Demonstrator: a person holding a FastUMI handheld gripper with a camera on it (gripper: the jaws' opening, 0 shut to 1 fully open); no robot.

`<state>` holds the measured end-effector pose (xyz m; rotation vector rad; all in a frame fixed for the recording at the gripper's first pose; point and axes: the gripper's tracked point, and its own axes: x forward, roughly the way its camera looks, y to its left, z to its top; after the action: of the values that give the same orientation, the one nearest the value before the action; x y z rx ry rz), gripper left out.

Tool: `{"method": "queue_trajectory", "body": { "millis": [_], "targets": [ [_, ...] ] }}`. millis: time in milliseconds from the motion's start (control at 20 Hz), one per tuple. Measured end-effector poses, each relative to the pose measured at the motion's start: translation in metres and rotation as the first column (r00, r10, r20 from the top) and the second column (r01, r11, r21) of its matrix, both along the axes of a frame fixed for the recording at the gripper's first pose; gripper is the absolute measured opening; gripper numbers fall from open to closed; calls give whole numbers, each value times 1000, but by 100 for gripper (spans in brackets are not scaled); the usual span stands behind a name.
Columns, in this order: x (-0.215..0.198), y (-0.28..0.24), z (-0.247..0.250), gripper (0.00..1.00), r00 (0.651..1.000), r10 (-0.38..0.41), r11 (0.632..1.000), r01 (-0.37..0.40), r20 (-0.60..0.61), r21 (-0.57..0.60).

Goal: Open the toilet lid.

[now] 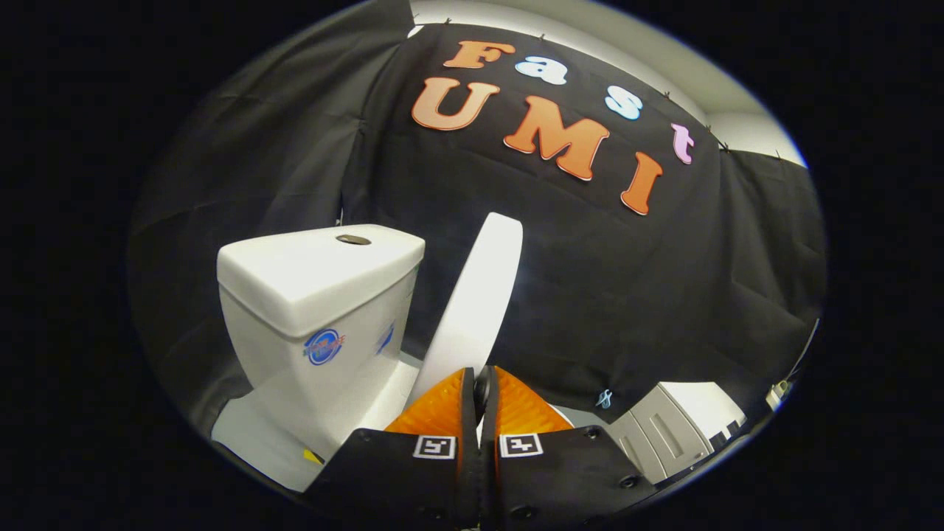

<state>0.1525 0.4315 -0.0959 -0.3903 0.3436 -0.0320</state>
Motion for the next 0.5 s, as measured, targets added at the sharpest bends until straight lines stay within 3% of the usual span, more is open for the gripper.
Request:
{"method": "queue_trajectory", "body": {
  "millis": [500],
  "targets": [
    [3,72,-5,8,991,131,989,-130,12,-65]
  ]
}}
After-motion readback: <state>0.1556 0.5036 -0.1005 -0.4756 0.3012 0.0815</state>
